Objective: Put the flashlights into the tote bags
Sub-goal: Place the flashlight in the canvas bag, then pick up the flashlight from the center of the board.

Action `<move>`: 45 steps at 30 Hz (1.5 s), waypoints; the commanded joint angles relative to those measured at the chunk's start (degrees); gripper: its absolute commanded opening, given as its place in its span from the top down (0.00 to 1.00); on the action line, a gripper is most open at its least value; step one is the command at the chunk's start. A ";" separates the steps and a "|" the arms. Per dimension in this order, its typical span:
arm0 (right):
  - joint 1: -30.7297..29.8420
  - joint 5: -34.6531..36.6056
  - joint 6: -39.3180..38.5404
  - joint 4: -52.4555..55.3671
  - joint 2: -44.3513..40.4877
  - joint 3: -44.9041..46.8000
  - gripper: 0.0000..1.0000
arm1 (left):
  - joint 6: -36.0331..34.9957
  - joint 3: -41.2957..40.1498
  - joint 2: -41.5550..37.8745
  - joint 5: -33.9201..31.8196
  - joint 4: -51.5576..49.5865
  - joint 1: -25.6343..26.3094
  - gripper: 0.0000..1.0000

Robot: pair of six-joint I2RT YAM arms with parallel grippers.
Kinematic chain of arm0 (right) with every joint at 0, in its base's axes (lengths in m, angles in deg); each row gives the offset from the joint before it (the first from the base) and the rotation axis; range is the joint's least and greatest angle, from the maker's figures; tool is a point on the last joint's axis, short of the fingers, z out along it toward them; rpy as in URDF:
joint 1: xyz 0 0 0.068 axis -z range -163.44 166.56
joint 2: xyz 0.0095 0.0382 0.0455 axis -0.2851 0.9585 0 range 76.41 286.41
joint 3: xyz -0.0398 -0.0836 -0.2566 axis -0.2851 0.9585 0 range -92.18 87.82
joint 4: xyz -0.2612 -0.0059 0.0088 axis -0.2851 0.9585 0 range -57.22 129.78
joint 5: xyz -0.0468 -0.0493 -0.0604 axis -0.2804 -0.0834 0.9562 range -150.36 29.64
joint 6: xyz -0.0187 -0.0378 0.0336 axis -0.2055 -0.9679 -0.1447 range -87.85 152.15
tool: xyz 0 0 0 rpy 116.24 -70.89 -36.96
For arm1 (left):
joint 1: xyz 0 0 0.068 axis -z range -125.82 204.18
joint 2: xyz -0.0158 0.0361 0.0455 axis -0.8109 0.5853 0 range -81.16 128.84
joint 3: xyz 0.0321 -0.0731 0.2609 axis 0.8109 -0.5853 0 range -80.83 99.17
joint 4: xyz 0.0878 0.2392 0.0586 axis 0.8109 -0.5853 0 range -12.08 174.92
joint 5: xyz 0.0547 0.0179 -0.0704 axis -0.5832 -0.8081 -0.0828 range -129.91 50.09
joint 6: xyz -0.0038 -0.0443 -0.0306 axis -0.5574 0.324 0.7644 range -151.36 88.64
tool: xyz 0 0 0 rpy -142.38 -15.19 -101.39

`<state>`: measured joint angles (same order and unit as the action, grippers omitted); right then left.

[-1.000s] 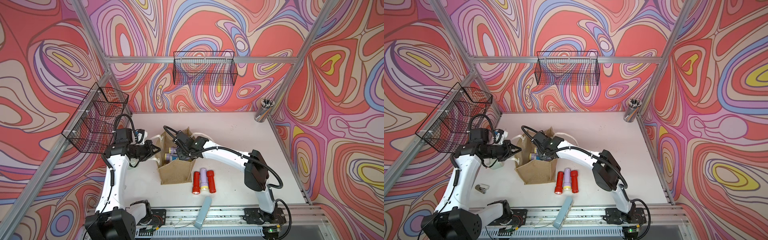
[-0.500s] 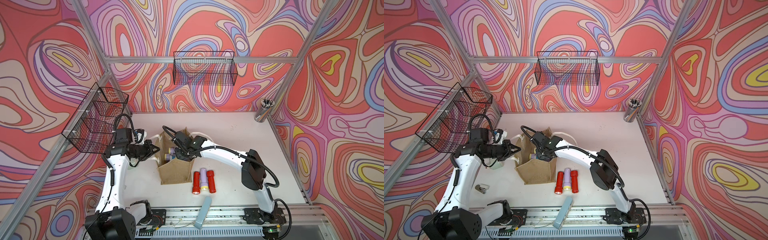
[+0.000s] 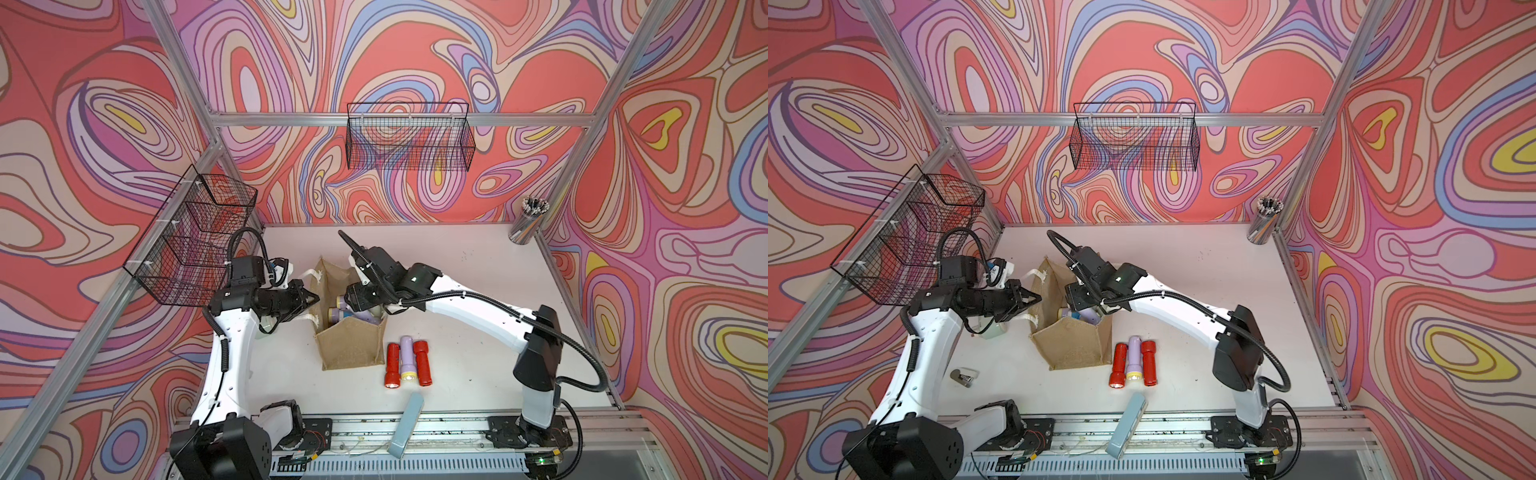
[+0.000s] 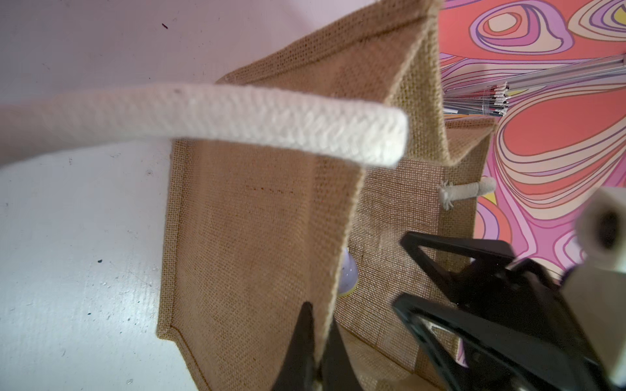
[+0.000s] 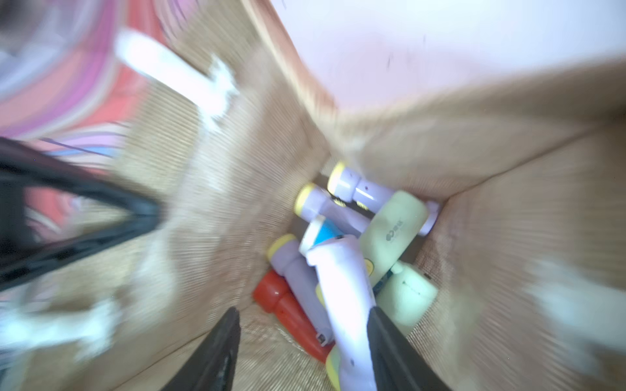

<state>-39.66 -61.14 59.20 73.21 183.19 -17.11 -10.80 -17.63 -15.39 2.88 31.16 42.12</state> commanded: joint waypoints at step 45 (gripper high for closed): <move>1.56 0.74 27.18 -4.95 -23.69 55.18 0.50 | -2.72 2.46 -1.06 -2.88 -3.90 -0.06 0.92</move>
<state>-37.87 -58.86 84.80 70.30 158.23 36.95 -12.29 -16.93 -15.12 0.75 29.83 42.12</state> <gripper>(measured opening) 0.495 0.083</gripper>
